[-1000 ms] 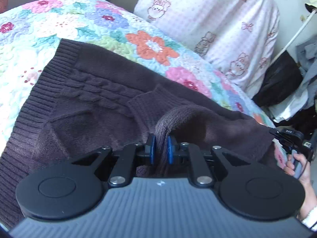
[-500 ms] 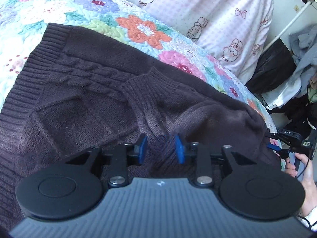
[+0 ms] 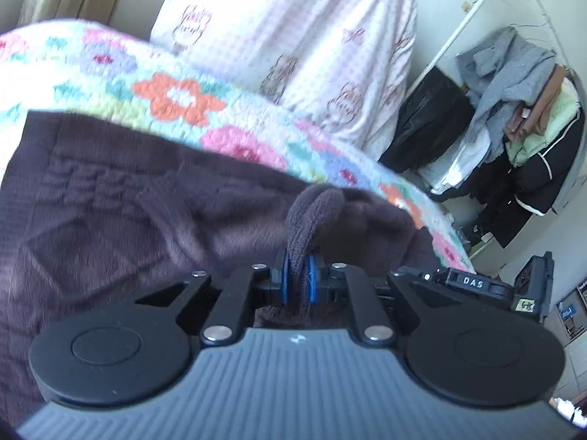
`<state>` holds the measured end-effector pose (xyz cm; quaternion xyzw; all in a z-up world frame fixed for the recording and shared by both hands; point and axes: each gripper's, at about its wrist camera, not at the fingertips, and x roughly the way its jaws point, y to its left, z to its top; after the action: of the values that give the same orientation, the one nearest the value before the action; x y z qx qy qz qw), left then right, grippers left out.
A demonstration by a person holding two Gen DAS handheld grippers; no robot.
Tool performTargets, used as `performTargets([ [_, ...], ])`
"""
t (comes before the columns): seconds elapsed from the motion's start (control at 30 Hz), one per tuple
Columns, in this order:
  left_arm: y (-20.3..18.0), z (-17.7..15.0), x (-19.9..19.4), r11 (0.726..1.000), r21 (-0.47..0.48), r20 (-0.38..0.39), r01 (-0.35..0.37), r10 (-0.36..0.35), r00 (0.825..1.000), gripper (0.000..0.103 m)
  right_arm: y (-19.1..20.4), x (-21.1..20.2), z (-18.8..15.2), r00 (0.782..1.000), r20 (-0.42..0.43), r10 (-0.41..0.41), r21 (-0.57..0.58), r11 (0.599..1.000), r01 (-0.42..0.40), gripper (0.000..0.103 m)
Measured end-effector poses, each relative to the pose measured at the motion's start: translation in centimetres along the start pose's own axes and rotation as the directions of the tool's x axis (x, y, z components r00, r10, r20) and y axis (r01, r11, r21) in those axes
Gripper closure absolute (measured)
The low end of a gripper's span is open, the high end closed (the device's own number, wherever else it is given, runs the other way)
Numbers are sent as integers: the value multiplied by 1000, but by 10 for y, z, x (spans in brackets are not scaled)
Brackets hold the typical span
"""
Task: Fold clothes
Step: 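Grasp the sweater hem with the right gripper and lift it toward the collar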
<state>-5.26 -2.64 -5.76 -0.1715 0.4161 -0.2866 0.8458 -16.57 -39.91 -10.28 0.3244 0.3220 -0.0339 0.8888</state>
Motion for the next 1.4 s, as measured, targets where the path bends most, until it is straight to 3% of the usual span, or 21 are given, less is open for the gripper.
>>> performTargets([
  [0.03,11,-7,14,997,-23,-60,-73,71,996,93,1,4,-5,1000,-20,-5,-9,1000,5,46],
  [0.1,31,-19,32,986,-66,-138,-152,142,980,92,3,14,-18,996,-73,-42,-36,999,40,46],
  [0.23,32,-10,17,986,-97,-121,-138,126,985,92,5,6,-39,995,-69,-69,-102,993,61,46],
  [0.37,2,-3,-1,976,88,-69,-201,208,976,92,-5,-16,-45,995,-66,-80,-125,990,71,46],
  [0.43,-20,-7,-5,944,245,-62,-222,244,968,78,-16,-31,-44,994,-51,-99,-84,992,95,46],
  [0.5,-39,-11,-11,916,329,-34,-229,254,967,68,-28,-44,-40,996,-48,-77,-12,997,76,46],
  [0.63,-67,-13,-23,913,373,7,-166,176,984,57,-49,-72,-35,999,-14,29,103,994,-28,43],
  [0.8,-126,-34,-13,885,458,15,-80,83,996,57,-75,-93,-34,998,38,-41,120,992,36,39],
  [0.97,-190,-65,33,869,493,-76,38,0,997,57,-119,-104,-41,996,57,-73,250,967,57,39],
  [1.1,-246,-101,73,799,593,-85,106,-69,994,57,-145,-106,-45,994,93,-61,364,931,23,39],
  [1.13,-255,-109,82,792,600,-98,113,-67,993,57,-149,-106,-43,993,101,-67,372,928,25,39],
  [1.33,-283,-135,135,798,591,-104,117,-68,992,57,-180,-101,-25,988,136,-71,424,906,7,35],
  [1.4,-281,-130,155,838,534,-175,113,-21,984,57,-188,-93,-19,988,133,-77,441,898,11,26],
])
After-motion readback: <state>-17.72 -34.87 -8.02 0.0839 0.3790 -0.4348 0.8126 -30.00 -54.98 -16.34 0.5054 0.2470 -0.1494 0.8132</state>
